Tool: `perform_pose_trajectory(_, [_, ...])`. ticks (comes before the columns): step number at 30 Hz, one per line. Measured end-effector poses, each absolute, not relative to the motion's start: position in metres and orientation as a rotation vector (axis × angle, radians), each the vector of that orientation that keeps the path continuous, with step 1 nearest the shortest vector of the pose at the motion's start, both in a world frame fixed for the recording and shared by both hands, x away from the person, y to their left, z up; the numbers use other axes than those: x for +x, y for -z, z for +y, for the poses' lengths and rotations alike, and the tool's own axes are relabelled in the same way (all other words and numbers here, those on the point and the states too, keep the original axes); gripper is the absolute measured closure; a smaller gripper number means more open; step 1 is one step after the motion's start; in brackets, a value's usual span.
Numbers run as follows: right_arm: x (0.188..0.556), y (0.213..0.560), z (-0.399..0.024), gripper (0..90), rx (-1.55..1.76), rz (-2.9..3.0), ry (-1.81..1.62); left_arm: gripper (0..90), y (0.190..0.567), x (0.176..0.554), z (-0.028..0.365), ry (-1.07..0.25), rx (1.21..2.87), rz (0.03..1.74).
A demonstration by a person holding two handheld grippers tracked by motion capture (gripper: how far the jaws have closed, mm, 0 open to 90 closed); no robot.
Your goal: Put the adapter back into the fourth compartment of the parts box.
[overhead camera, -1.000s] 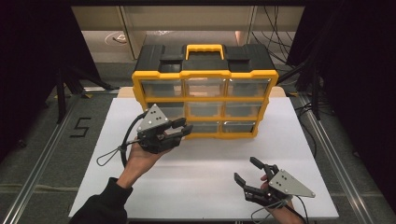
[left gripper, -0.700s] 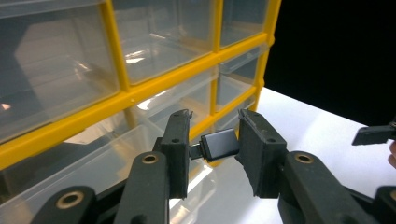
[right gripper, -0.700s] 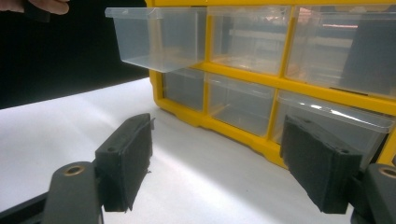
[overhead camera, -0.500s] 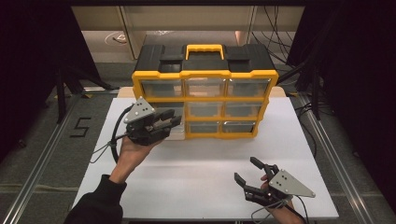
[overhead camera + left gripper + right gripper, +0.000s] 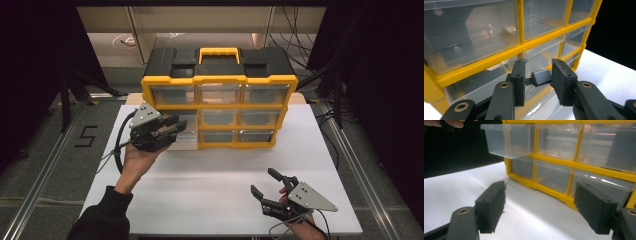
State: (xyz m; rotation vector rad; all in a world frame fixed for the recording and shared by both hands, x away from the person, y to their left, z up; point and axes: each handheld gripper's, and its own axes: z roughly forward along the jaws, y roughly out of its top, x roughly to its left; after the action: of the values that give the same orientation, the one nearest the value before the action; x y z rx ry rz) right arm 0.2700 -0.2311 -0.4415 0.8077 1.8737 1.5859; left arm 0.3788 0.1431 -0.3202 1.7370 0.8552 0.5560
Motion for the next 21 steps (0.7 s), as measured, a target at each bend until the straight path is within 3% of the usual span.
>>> perform_pose_trajectory(10, [0.2698, 0.4412, -0.2310, 26.4, 0.800, 1.878, -1.580, 63.2, 0.3246, 0.3821, 0.1462, -0.554, 1.752, 0.881])
perform_pose_trajectory(14, [0.2698, 0.4411, -0.2309, 26.4, 0.801, 1.876, -1.582, 45.8, 0.3245, 0.3806, 0.1443, -0.583, 1.735, 0.883])
perform_pose_trajectory(21, [0.2696, 0.4408, -0.2308, 26.3, 0.797, 1.874, -1.582, 30.7, 0.3205, 0.3728, 0.1364, -0.576, 1.728, 0.842])
